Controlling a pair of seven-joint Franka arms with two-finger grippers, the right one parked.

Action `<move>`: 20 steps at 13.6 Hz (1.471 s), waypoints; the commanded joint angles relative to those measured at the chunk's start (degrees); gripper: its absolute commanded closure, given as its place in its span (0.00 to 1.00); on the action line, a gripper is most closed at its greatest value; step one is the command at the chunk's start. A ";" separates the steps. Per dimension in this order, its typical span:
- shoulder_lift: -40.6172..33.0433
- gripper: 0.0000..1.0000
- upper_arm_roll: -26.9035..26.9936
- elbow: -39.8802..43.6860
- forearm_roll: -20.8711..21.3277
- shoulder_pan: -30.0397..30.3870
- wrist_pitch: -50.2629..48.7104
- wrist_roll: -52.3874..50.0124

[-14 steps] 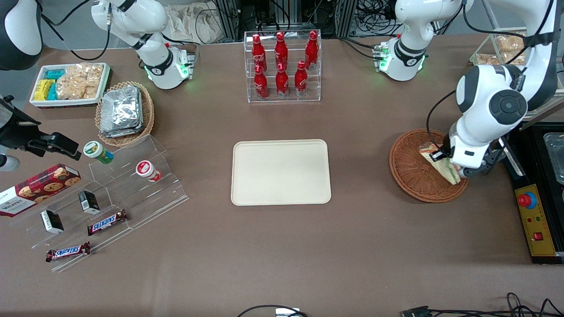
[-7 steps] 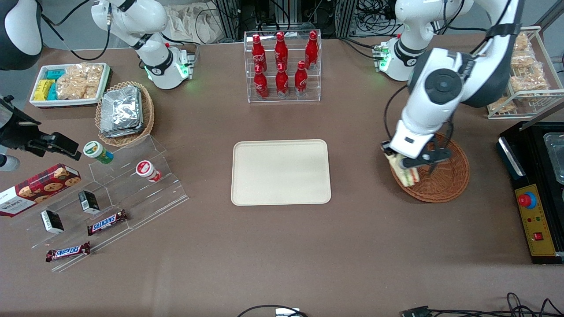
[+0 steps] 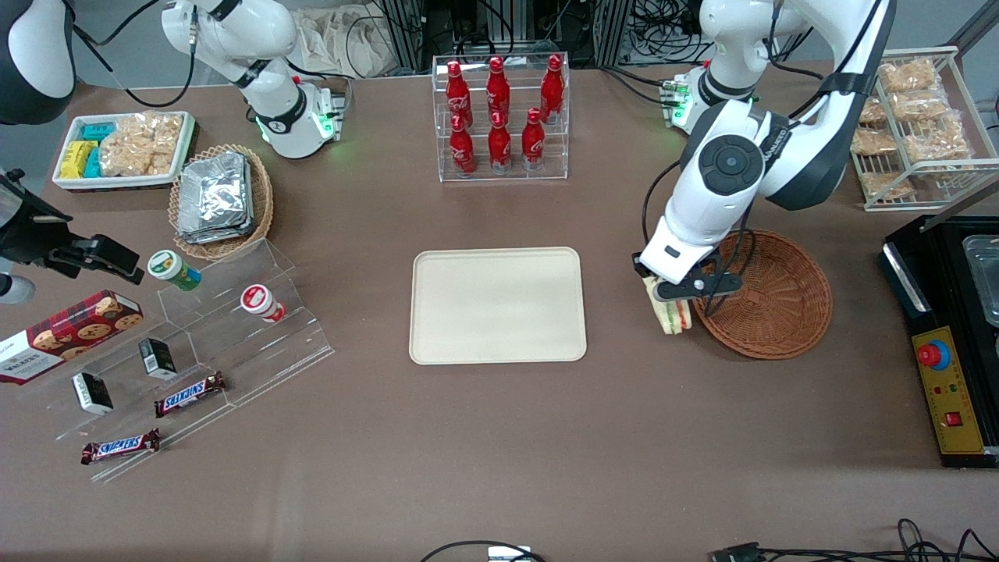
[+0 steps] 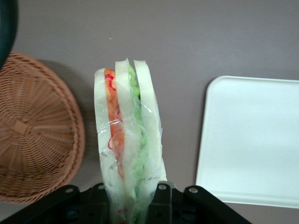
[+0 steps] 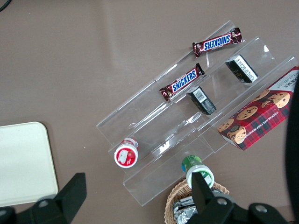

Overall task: Place sandwich from basket to tray
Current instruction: 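Lift the sandwich and carry it toward the cream tray, then lower the sandwich onto the tray and open the left gripper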

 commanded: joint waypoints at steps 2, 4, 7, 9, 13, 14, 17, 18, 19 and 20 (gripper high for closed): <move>1.97 1.00 -0.44 1.91 1.68 -6.02 2.72 0.60; 4.60 1.00 -0.44 2.09 4.75 -8.92 3.25 0.60; 9.44 0.98 -0.44 2.53 7.57 -13.14 4.92 0.52; 11.98 0.97 -0.44 2.70 8.71 -15.17 5.36 0.34; 16.64 0.96 -0.35 2.53 9.42 -16.93 8.35 -1.32; 17.61 0.96 -0.35 2.53 9.42 -16.93 9.22 -2.55; 20.43 0.95 -0.27 2.79 10.73 -17.72 11.42 -5.88; 21.39 0.95 -0.27 2.79 12.48 -17.81 12.39 -7.90; 22.53 0.95 -0.27 2.96 14.85 -17.81 12.74 -9.49; 23.76 0.95 -0.27 3.75 16.78 -17.81 12.75 -10.98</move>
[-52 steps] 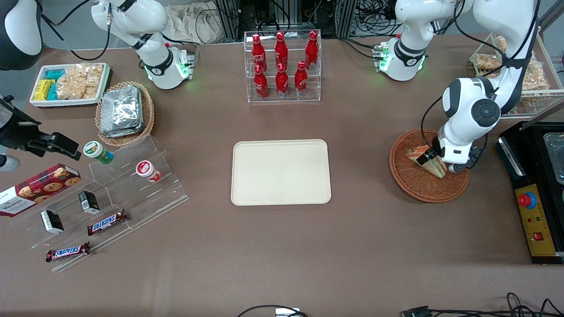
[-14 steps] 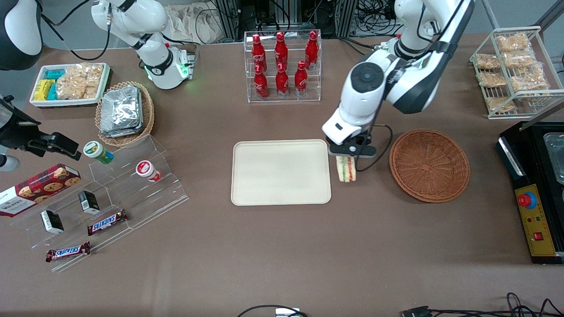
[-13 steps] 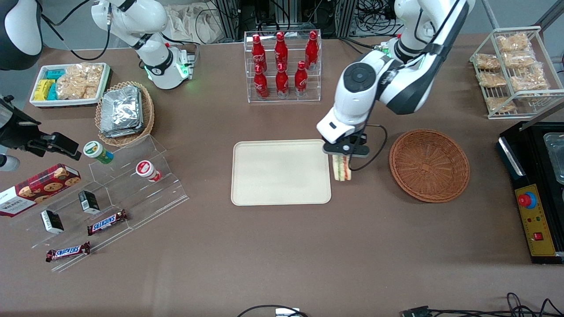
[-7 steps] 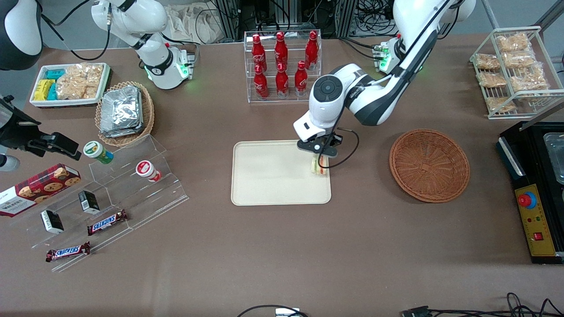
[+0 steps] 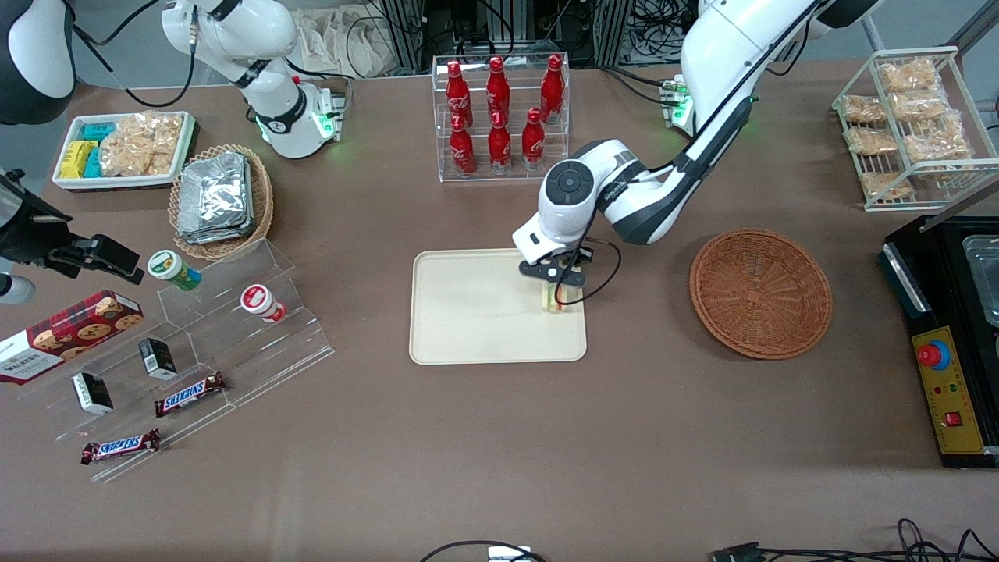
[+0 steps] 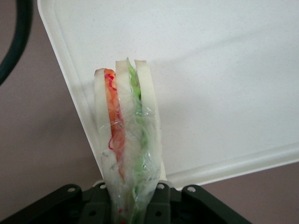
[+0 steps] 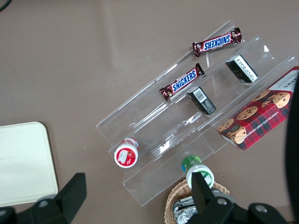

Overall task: Place sandwich from basket to tray
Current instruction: 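Lower the sandwich onto the tray and open the left gripper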

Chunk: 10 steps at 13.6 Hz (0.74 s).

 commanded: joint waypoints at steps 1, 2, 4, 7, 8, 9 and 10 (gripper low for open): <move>4.40 0.95 0.27 3.58 5.19 -1.06 -0.04 -4.77; 5.37 0.94 0.27 4.37 6.68 -2.20 -0.04 -6.00; 6.08 0.90 0.36 4.73 7.66 -2.91 -0.04 -7.07; 6.43 0.45 0.45 4.73 7.66 -2.91 -0.04 -8.20; 6.43 0.12 0.45 4.82 7.75 -2.91 -0.04 -8.65; 6.35 0.00 0.45 4.99 7.75 -2.91 -0.04 -8.83; 6.34 0.00 0.45 5.34 7.66 -2.91 -0.22 -8.92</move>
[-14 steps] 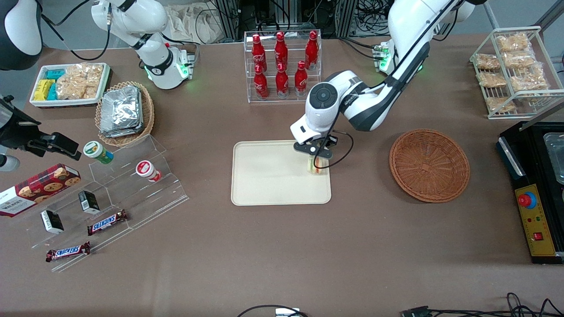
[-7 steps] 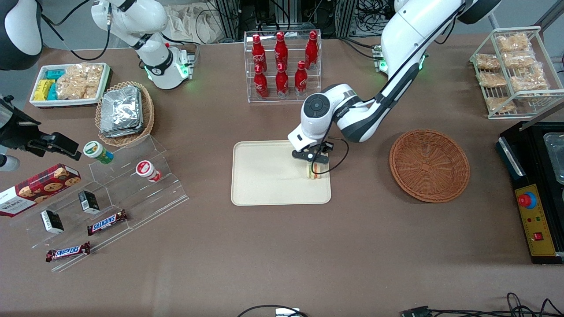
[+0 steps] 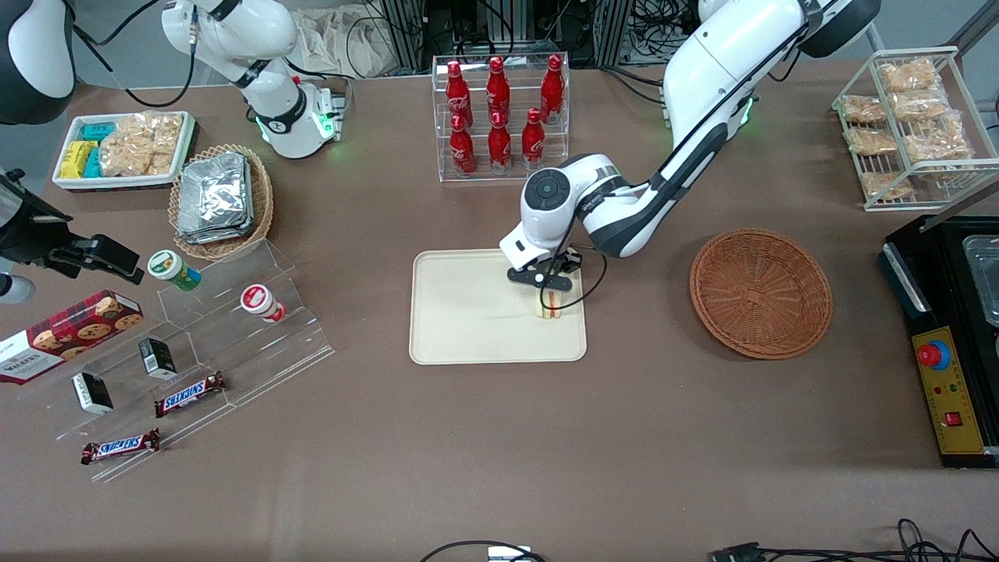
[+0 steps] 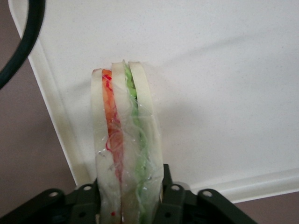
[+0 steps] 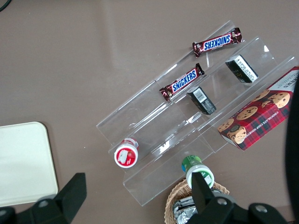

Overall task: Place sandwich from basket to tray
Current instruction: 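Lower the sandwich onto the tray and open the left gripper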

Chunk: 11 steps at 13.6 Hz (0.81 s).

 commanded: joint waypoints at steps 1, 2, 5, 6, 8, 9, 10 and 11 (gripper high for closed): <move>0.95 0.00 0.44 1.77 1.26 -0.79 -0.43 -1.95; 0.78 0.00 0.44 2.38 1.09 -0.53 -0.87 -1.95; 0.25 0.00 0.53 6.32 0.12 -0.18 -4.98 -2.21; 0.25 0.00 0.61 8.43 0.03 0.00 -7.70 -2.04; -0.19 0.00 0.53 11.77 -1.71 2.54 -11.58 -1.86; -0.89 0.00 0.53 13.27 -2.94 3.33 -13.34 -1.86; -1.42 0.00 0.53 14.59 -3.30 4.04 -15.18 -1.78; -2.03 0.00 0.53 15.82 -3.31 5.35 -16.94 -1.95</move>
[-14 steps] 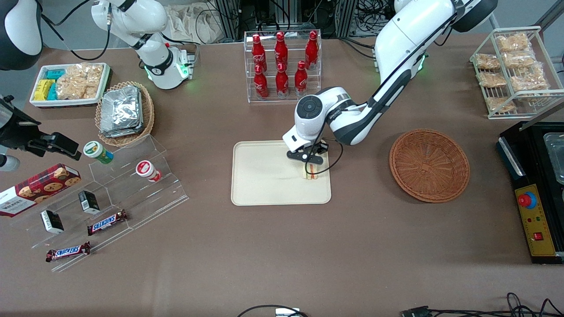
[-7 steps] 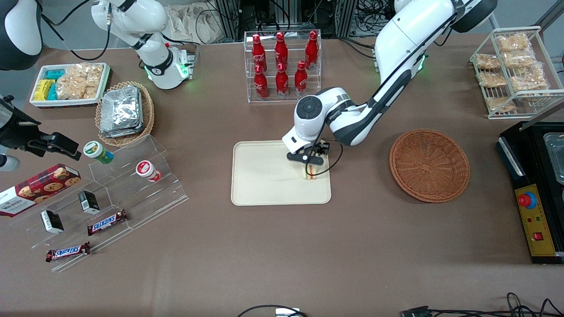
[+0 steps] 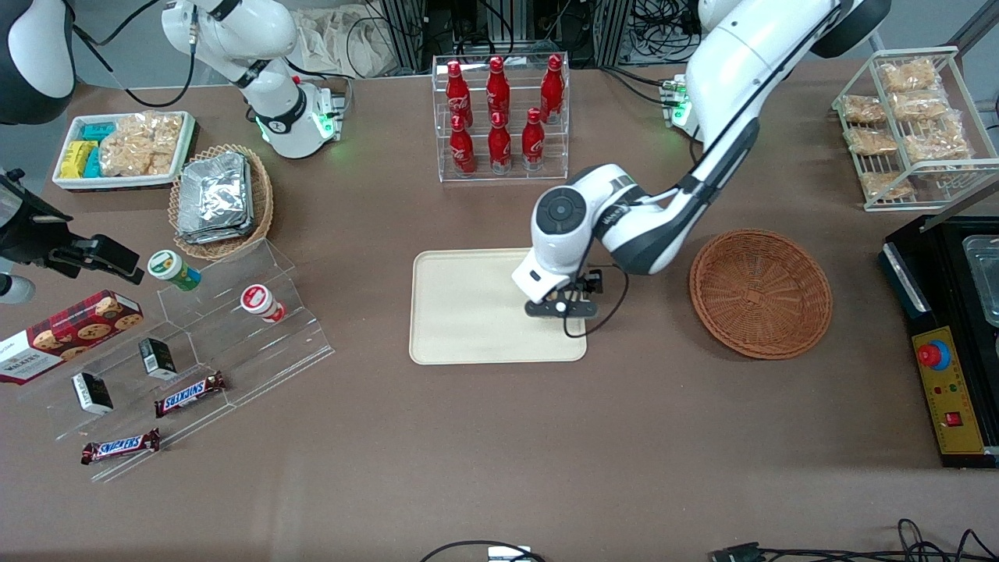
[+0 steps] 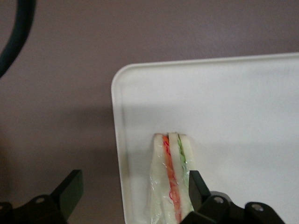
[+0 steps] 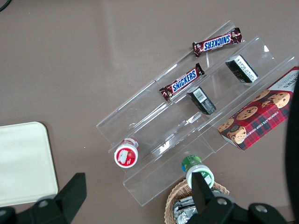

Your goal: Place sandwich from basket to tray

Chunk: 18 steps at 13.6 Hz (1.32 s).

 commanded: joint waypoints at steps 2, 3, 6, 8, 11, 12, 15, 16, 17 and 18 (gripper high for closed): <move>-2.91 0.00 -0.22 3.81 -1.48 4.56 -5.58 -0.32; -3.53 0.00 -0.23 3.91 -2.35 6.15 -6.02 -0.23; -5.37 0.00 -0.23 3.82 -3.50 11.15 -8.57 0.56; -5.64 0.00 -0.31 3.82 -3.50 13.45 -8.75 0.73; -7.92 0.00 -0.31 3.91 -4.46 16.96 -11.11 6.33; -9.23 0.00 -0.31 3.91 -6.55 18.54 -12.69 9.84; -12.93 0.00 -0.31 3.91 -10.34 23.29 -18.49 20.48; -13.98 0.00 -0.31 3.91 -11.48 24.69 -19.20 22.77; -15.30 0.00 -0.31 3.91 -12.28 25.92 -19.99 24.88; -16.09 0.00 -0.31 4.00 -12.46 27.16 -21.22 27.34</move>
